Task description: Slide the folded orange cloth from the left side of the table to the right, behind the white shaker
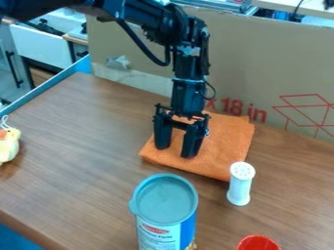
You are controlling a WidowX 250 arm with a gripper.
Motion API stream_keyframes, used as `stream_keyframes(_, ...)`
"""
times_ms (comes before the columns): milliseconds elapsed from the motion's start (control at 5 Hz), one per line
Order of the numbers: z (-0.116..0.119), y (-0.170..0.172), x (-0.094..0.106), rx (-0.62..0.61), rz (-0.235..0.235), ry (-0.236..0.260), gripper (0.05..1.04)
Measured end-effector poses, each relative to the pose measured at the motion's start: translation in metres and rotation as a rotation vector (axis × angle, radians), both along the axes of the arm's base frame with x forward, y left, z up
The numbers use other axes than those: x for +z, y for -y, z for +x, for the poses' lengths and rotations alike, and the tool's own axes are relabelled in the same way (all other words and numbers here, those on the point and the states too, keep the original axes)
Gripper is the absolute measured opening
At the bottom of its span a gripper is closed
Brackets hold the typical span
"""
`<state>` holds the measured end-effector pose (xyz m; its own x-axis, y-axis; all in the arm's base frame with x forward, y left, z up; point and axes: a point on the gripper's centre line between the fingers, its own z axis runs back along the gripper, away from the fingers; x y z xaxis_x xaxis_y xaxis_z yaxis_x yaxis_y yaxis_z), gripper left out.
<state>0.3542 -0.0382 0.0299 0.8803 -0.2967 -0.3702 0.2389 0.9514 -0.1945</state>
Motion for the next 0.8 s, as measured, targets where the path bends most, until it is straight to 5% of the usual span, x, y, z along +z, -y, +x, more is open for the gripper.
stream_keyframes(200, -0.003, -0.002, 0.003, 0.009, 0.015, 0.023, 1.001)
stream_keyframes(400, 0.000, -0.006, 0.030, 0.027, 0.038, 0.119, 1.001)
stream_keyframes(600, -0.008, -0.016, 0.070, 0.059, 0.067, 0.237, 1.001)
stream_keyframes(800, -0.024, -0.024, 0.106, 0.097, 0.108, 0.303, 1.001)
